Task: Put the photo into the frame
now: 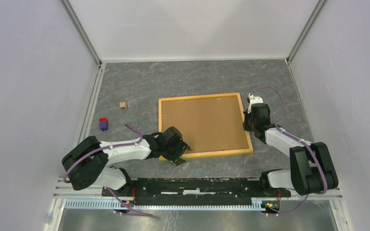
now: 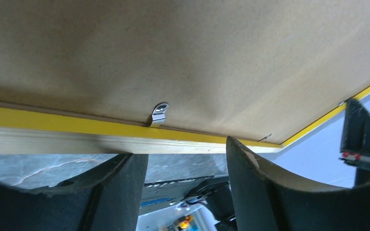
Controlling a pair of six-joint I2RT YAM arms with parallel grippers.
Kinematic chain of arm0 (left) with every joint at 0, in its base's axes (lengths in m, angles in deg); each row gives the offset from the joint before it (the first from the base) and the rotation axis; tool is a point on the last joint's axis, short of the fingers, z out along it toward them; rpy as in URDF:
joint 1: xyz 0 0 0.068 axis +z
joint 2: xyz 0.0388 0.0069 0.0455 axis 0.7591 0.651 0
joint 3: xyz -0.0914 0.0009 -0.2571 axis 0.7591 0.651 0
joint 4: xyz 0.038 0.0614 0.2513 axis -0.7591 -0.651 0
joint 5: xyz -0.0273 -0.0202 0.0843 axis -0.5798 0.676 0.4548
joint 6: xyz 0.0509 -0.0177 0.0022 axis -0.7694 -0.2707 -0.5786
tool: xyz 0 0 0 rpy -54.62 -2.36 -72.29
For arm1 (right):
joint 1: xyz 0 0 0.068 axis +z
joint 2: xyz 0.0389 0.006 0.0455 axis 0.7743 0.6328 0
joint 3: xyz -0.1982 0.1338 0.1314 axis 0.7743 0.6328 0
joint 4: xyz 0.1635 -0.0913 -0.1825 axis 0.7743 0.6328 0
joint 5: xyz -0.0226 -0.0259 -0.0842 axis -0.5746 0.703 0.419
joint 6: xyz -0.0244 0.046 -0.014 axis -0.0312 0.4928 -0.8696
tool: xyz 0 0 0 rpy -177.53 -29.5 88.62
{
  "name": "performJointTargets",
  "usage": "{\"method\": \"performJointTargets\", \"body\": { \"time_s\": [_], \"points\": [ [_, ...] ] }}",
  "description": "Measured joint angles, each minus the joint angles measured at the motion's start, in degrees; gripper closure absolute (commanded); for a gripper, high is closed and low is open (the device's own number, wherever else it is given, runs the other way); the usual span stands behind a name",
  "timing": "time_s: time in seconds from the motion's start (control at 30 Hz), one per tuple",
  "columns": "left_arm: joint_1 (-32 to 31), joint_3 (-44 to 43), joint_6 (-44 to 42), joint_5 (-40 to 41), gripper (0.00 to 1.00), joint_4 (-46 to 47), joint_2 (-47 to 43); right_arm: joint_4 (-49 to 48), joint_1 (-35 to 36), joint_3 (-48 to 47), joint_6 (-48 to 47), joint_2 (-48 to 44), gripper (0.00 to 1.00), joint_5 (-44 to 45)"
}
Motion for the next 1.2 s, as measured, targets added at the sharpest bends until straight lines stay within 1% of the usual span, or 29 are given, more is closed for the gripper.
{"method": "performJointTargets", "body": {
  "time_s": [0.07,0.1,0.13,0.23,0.33,0.43,0.57,0.67,0.73,0.77,0.83,0.9,0.97,1.03,1.13,1.2],
  "points": [
    [1.16,-0.87,0.61,-0.42,0.43,-0.15,1.38,-0.35,-0.09,0.0,-0.09,0.13,1.0,-0.63],
    [1.9,-1.18,0.63,-0.52,0.5,-0.33,1.88,-0.59,-0.22,0.0,-0.09,0.22,1.0,-0.87],
    [2.71,-1.38,0.63,-0.48,0.53,-0.46,2.21,-0.74,-0.33,0.0,-0.07,0.31,1.0,-1.05],
    [5.44,-1.86,0.39,1.01,0.57,-1.92,2.47,-1.25,-0.55,0.0,0.46,0.52,1.0,-2.4],
    [8.59,-3.52,-2.08,3.08,0.58,-4.85,2.91,-2.12,-0.55,0.02,1.88,0.96,1.0,-5.01],
    [13.4,-6.38,-8.0,4.98,0.57,-8.0,4.57,-5.46,-0.2,1.66,4.02,1.03,1.0,-7.8],
    [18.62,-11.34,-18.95,5.55,0.52,-11.28,8.31,-13.79,1.01,7.56,7.32,-1.09,1.0,-10.08],
    [20.02,-14.01,-26.08,6.67,0.47,-12.5,10.14,-18.64,2.36,12.9,9.42,-4.94,1.0,-11.96],
    [20.24,-14.05,-29.31,7.19,0.42,-11.98,10.08,-19.02,3.43,15.34,9.77,-8.48,0.77,-13.2],
    [20.24,-13.88,-30.6,7.13,0.38,-11.39,9.84,-17.77,3.74,16.02,9.62,-10.82,0.64,-14.51],
    [20.2,-12.7,-33.55,6.67,0.34,-8.81,8.74,-13.38,5.11,17.05,8.59,-15.08,0.49,-16.44],
    [20.2,-11.1,-35.63,6.08,0.32,-6.19,7.39,-7.52,5.9,16.83,7.52,-18.43,0.38,-17.03],
    [20.02,-8.94,-36.92,5.55,0.32,-3.89,5.49,-1.22,6.27,15.1,6.12,-20.22,0.33,-16.46],
    [19.71,-7.21,-36.92,5.49,0.35,-3.21,3.72,3.61,6.27,11.89,4.87,-20.44,0.31,-14.99],
    [18.84,-5.44,-35.04,5.38,0.38,-3.5,1.88,7.26,6.27,4.92,3.58,-18.23,0.31,-12.26],
    [18.4,-5.4,-32.74,5.07,0.4,-3.67,2.05,7.74,6.27,0.5,3.17,-15.41,0.31,-11.45]
  ]
}}
